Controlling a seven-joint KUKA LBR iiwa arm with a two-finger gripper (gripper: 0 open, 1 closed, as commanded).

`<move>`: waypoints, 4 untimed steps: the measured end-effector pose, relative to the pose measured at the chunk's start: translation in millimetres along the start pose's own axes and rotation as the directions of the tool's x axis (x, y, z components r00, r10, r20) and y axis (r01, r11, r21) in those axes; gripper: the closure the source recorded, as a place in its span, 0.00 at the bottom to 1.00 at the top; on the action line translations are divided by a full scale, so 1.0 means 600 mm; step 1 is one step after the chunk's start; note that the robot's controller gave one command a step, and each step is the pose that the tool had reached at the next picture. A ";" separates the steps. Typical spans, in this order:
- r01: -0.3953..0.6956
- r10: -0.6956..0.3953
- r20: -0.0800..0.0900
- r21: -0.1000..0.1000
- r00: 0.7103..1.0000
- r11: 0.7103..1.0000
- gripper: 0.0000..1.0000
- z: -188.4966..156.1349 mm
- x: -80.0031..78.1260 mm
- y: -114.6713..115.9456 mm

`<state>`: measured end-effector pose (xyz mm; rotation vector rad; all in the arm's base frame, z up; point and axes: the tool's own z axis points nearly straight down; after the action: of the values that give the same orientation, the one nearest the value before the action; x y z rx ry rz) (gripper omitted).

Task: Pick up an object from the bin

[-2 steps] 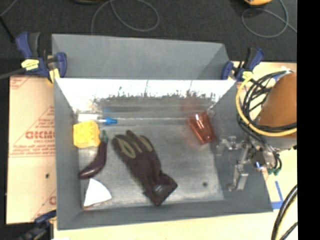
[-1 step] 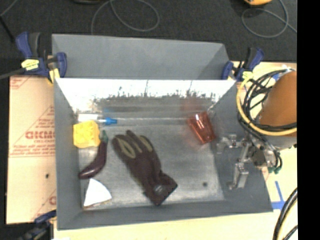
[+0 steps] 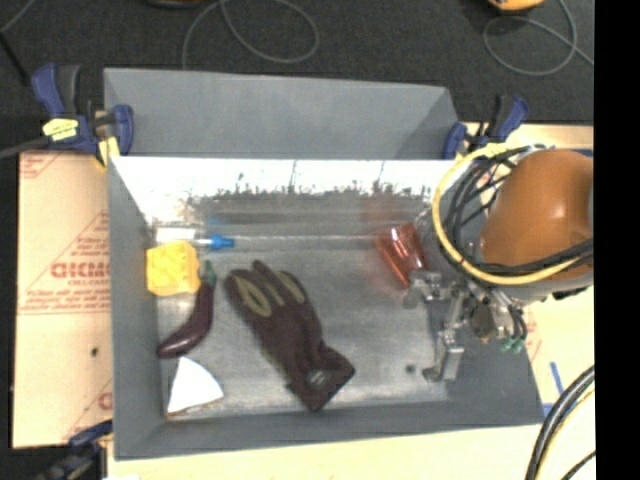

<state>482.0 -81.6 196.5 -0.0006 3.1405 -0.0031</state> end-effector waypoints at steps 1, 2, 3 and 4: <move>-0.037 0.037 0.004 -0.001 0.999 0.999 0.00 0.052 -0.041 0.076; -0.016 0.016 -0.001 -0.001 1.000 1.000 0.00 0.056 -0.036 0.087; -0.062 0.062 0.015 -0.002 0.998 0.998 0.00 0.111 -0.060 0.120; -0.056 0.056 -0.002 -0.001 0.998 0.998 0.00 0.158 -0.032 0.133</move>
Offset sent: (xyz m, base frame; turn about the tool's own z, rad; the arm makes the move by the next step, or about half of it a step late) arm -0.0009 0.0564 -0.0163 -0.0188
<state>501.5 -2.0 101.7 0.0868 3.1413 -0.0016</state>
